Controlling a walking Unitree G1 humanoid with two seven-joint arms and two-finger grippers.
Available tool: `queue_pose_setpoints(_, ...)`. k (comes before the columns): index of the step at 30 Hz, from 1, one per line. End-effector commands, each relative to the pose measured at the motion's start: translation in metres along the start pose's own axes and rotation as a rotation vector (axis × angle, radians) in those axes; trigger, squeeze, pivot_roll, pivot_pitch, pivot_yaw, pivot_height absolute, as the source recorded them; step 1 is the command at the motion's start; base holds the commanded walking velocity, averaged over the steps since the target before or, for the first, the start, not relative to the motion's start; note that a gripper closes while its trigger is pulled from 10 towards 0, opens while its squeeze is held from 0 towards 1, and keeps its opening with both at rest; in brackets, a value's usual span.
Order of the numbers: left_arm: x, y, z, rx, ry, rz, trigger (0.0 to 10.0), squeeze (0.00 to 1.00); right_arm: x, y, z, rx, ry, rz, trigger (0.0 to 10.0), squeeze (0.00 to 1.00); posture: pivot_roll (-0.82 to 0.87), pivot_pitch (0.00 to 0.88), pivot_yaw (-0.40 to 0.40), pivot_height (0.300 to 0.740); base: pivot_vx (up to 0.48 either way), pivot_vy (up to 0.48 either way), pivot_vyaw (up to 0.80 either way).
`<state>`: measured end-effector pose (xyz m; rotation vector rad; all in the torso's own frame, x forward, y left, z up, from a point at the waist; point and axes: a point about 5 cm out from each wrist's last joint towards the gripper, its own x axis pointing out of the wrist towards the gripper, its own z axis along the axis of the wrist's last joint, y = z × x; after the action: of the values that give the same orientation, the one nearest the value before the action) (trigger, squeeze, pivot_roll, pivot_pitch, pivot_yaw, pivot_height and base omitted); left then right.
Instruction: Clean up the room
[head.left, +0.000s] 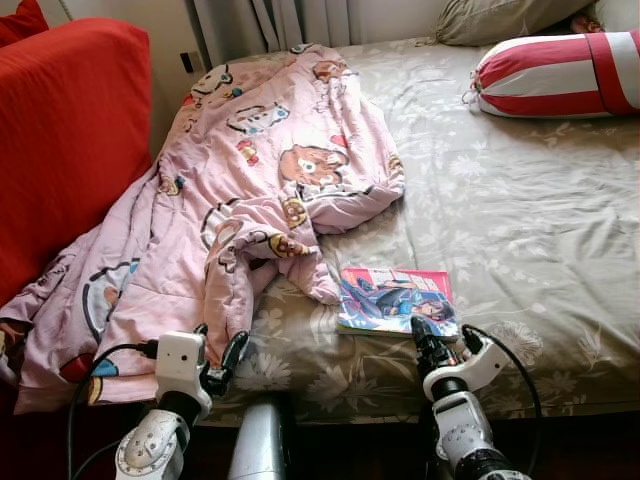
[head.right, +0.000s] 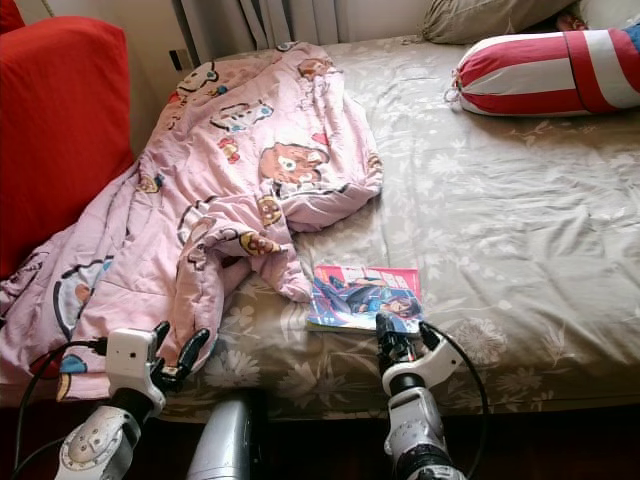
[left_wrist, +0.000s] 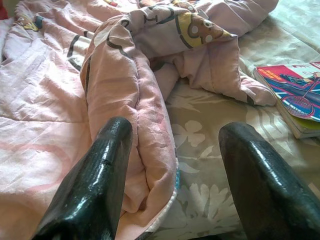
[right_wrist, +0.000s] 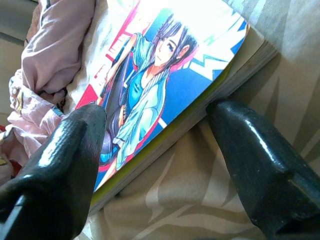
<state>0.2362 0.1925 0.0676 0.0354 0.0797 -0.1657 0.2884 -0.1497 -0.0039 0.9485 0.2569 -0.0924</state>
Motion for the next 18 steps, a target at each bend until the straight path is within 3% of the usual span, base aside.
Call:
queue_pose_setpoints(1,-0.0028,0.0027,0.0018,0.029,-0.001,-0.008,10.0,0.0,0.0013,0.003,-0.0047,0.013,0.023,-0.007,10.0,0.0,0.22,0.073,0.122,0.538,0.0,0.0,0.0)
queue_pose_setpoints(18,-0.0079,0.0064,-0.0004,0.039,0.015,-0.011,10.0,0.0,-0.0016,-0.0042,-0.0062,0.023,0.038,-0.05,10.0,0.0,0.24,0.094,0.134,0.538,0.0,0.0,0.0)
